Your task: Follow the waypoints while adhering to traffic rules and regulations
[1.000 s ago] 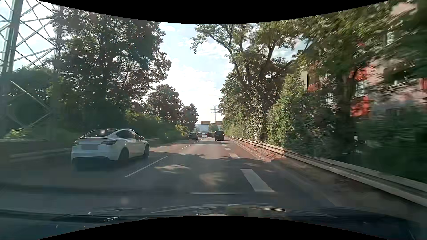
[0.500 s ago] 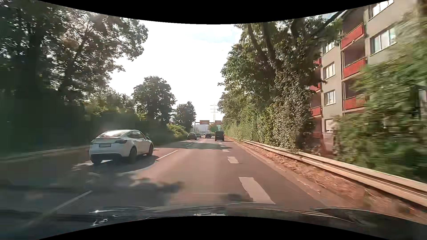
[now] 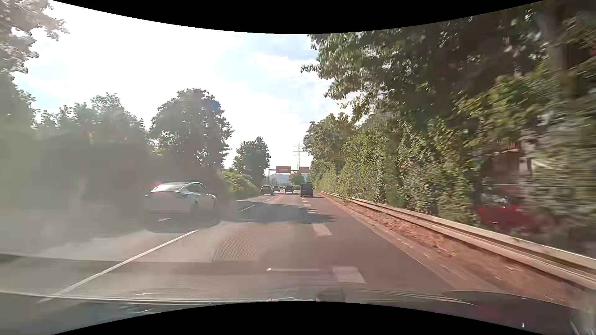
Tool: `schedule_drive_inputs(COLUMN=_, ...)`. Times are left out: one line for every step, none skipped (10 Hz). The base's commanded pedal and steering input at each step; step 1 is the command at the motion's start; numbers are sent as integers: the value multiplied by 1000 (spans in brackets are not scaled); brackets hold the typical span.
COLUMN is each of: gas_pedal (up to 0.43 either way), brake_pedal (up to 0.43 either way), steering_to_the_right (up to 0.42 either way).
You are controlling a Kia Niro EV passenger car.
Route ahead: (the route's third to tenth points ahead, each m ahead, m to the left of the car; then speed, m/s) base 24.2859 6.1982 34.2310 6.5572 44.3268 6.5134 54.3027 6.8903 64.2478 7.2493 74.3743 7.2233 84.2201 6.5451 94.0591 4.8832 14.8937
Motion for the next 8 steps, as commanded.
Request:
schedule_drive_inputs(gas_pedal=118, brake_pedal=0, steering_to_the_right=3)
schedule_drive_inputs(gas_pedal=118, brake_pedal=0, steering_to_the_right=3)
schedule_drive_inputs(gas_pedal=118, brake_pedal=0, steering_to_the_right=3)
schedule_drive_inputs(gas_pedal=118, brake_pedal=0, steering_to_the_right=2)
schedule_drive_inputs(gas_pedal=118, brake_pedal=0, steering_to_the_right=2)
schedule_drive_inputs(gas_pedal=118, brake_pedal=0, steering_to_the_right=2)
schedule_drive_inputs(gas_pedal=118, brake_pedal=0, steering_to_the_right=2)
schedule_drive_inputs(gas_pedal=118, brake_pedal=0, steering_to_the_right=2)
